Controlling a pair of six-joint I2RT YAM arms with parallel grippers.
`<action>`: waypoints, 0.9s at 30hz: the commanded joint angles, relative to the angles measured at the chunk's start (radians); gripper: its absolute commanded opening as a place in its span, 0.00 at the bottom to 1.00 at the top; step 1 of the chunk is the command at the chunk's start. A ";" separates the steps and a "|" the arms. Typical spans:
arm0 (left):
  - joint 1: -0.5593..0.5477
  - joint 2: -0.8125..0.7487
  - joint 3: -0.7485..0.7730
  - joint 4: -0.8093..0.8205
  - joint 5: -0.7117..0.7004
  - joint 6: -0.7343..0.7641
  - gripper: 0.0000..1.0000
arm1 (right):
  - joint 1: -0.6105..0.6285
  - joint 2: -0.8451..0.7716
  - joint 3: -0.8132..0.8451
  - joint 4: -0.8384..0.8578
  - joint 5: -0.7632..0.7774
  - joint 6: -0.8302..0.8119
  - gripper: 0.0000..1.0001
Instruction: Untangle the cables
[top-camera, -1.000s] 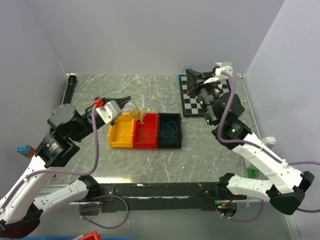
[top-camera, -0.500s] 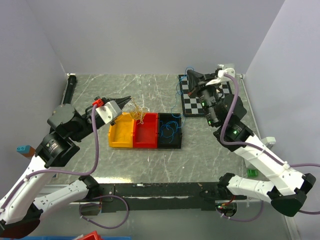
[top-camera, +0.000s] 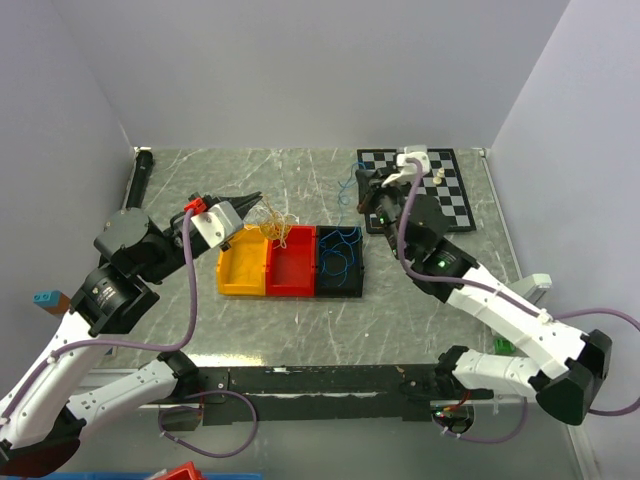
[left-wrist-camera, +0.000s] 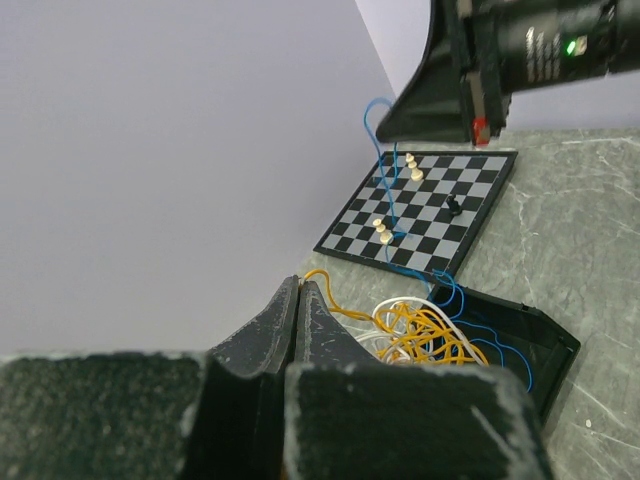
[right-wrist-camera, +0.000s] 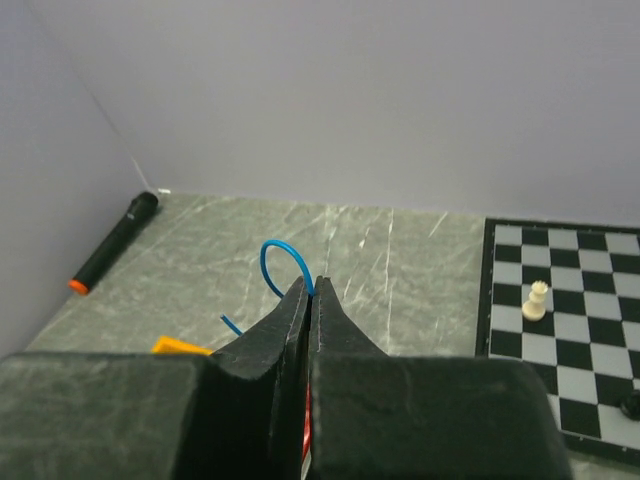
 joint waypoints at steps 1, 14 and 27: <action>0.003 -0.019 0.030 0.030 0.002 -0.014 0.01 | -0.007 0.048 -0.011 0.028 0.001 0.057 0.00; 0.002 -0.030 0.026 0.022 0.001 -0.011 0.01 | -0.011 0.120 -0.147 -0.034 0.011 0.247 0.00; 0.003 -0.030 0.017 0.030 0.004 -0.015 0.01 | -0.008 0.085 -0.327 -0.182 0.031 0.437 0.00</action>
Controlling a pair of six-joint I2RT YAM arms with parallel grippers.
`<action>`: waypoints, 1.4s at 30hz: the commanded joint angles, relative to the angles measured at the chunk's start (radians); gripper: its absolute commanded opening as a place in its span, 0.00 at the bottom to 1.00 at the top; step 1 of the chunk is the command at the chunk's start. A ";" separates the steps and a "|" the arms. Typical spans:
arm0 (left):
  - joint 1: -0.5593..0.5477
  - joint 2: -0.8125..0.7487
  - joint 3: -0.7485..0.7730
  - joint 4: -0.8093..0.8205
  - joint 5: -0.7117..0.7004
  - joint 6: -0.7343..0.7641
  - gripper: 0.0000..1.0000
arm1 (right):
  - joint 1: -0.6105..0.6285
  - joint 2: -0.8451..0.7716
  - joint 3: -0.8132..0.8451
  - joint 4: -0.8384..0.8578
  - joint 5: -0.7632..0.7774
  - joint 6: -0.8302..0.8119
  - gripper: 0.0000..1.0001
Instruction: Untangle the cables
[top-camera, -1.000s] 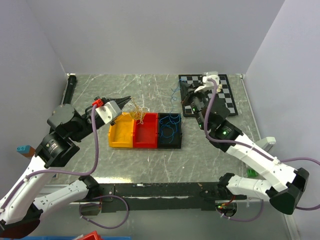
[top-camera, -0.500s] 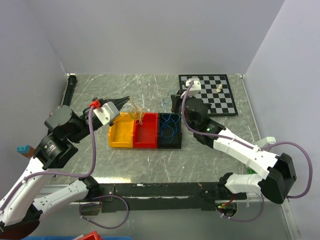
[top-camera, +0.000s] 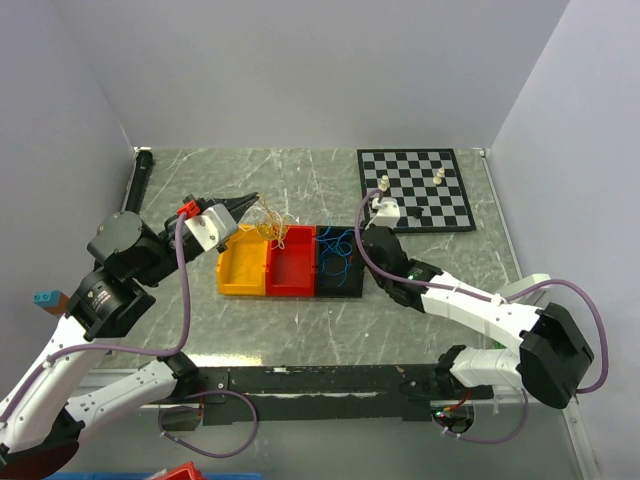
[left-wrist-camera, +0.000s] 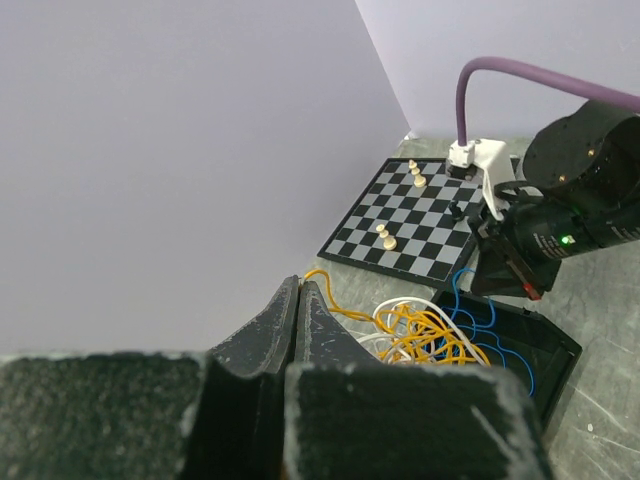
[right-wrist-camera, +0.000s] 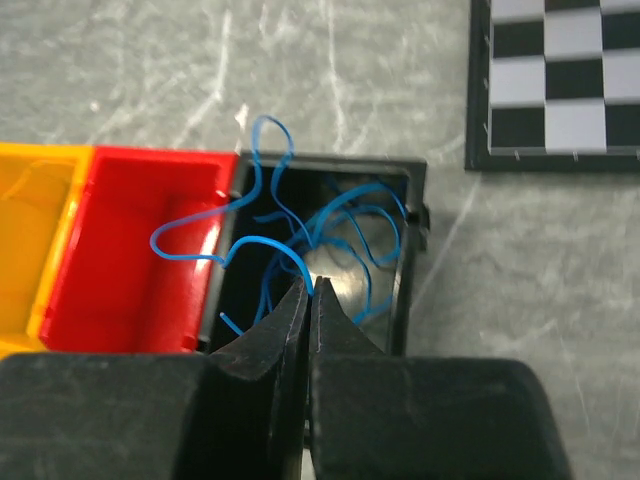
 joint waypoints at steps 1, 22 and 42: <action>0.002 -0.009 0.017 0.030 0.004 -0.014 0.01 | -0.002 -0.052 -0.033 -0.044 0.029 0.092 0.00; 0.003 0.015 0.029 0.045 0.022 -0.034 0.01 | 0.019 -0.014 0.130 -0.420 0.015 0.135 0.00; 0.002 0.006 0.041 0.022 0.022 -0.038 0.01 | -0.014 0.538 0.447 -0.391 -0.017 0.151 0.00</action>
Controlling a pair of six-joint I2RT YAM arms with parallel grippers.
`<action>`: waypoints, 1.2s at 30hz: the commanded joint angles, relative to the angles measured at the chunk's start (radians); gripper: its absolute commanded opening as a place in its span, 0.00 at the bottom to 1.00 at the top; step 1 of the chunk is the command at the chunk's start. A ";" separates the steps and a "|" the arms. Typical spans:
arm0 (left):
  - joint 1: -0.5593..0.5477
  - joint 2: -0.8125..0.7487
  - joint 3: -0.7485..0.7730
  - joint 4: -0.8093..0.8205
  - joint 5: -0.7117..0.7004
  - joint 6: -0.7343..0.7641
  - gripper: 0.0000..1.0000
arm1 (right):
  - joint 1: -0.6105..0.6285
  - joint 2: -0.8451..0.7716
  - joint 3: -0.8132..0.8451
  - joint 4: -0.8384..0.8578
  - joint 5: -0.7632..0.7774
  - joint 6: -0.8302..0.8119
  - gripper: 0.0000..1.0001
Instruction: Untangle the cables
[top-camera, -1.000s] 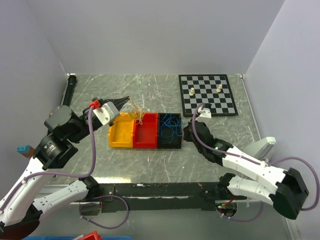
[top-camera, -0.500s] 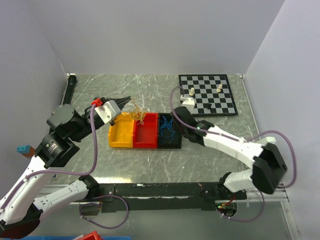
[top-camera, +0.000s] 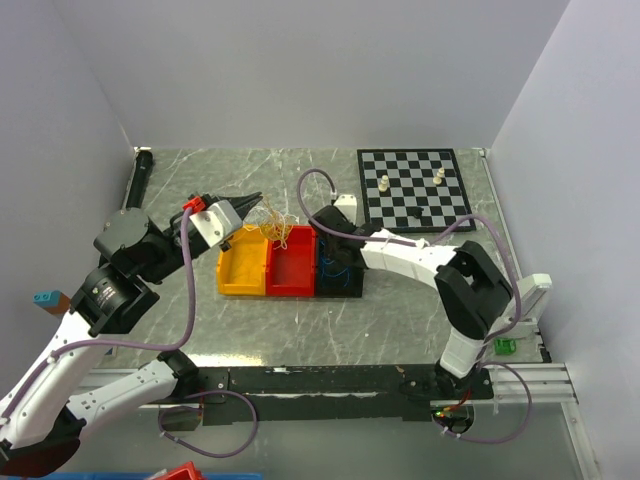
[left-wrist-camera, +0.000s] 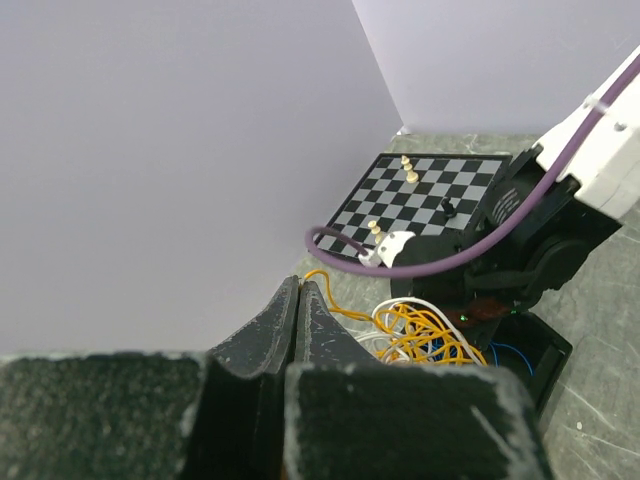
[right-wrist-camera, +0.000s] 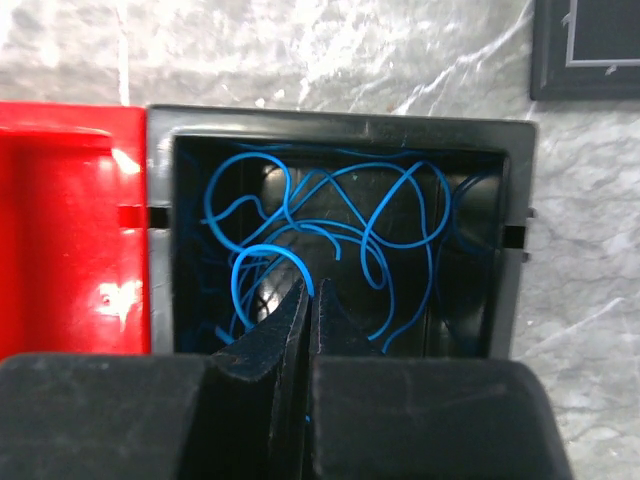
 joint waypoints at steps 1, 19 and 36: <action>0.002 -0.017 0.038 0.016 0.022 -0.021 0.01 | -0.026 0.022 0.005 0.022 -0.025 0.036 0.00; 0.003 -0.034 0.002 0.004 0.055 -0.102 0.01 | -0.078 -0.326 -0.190 0.221 -0.223 0.029 0.62; 0.003 -0.032 -0.004 0.004 0.035 -0.075 0.01 | -0.079 -0.412 -0.288 0.289 -0.360 -0.006 0.32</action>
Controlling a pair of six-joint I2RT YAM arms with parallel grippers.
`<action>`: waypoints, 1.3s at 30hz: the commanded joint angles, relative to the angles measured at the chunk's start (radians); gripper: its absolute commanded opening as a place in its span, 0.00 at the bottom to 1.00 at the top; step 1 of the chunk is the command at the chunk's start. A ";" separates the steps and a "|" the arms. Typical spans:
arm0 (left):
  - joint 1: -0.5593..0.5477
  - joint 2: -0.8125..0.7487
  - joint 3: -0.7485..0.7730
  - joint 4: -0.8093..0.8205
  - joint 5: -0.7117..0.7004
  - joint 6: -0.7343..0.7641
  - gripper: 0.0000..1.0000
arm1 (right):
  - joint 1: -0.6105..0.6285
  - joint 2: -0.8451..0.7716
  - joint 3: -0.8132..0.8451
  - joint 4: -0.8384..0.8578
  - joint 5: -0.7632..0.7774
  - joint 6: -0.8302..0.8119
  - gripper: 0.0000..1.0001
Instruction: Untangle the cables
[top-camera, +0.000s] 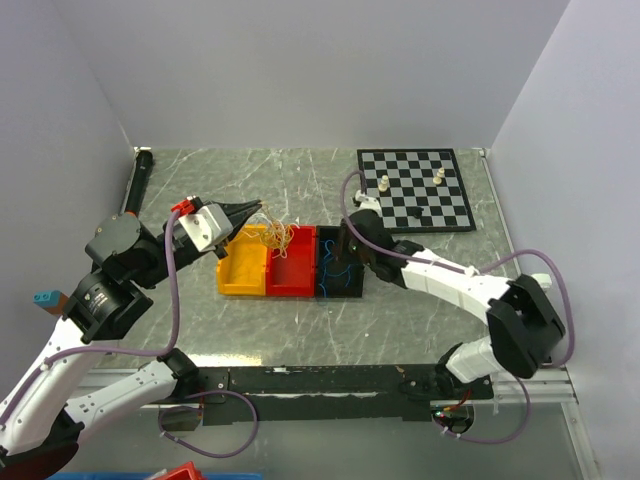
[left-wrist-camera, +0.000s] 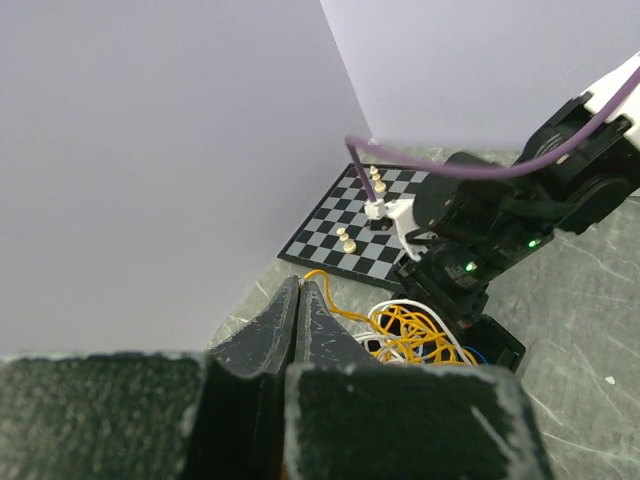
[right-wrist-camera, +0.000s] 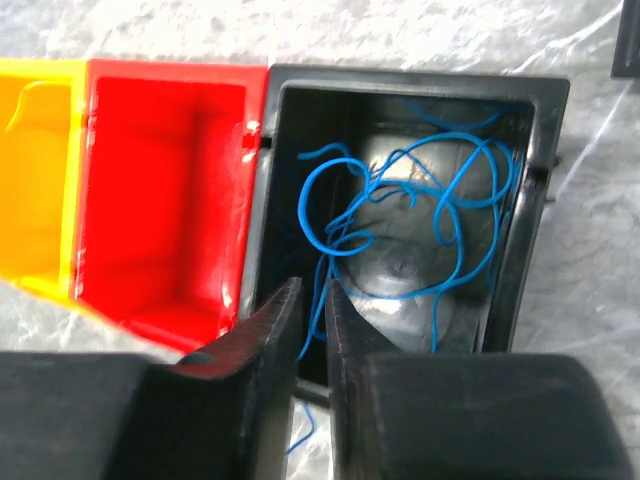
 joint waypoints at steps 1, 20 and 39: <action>0.002 -0.005 -0.005 0.032 -0.009 0.003 0.01 | -0.005 -0.145 -0.041 0.043 -0.101 -0.052 0.39; 0.003 0.007 0.026 0.021 -0.015 -0.006 0.01 | 0.179 -0.196 -0.322 0.267 -0.160 -0.095 0.49; 0.003 0.009 0.026 0.026 -0.009 0.003 0.01 | 0.159 -0.122 -0.267 0.270 -0.052 -0.088 0.00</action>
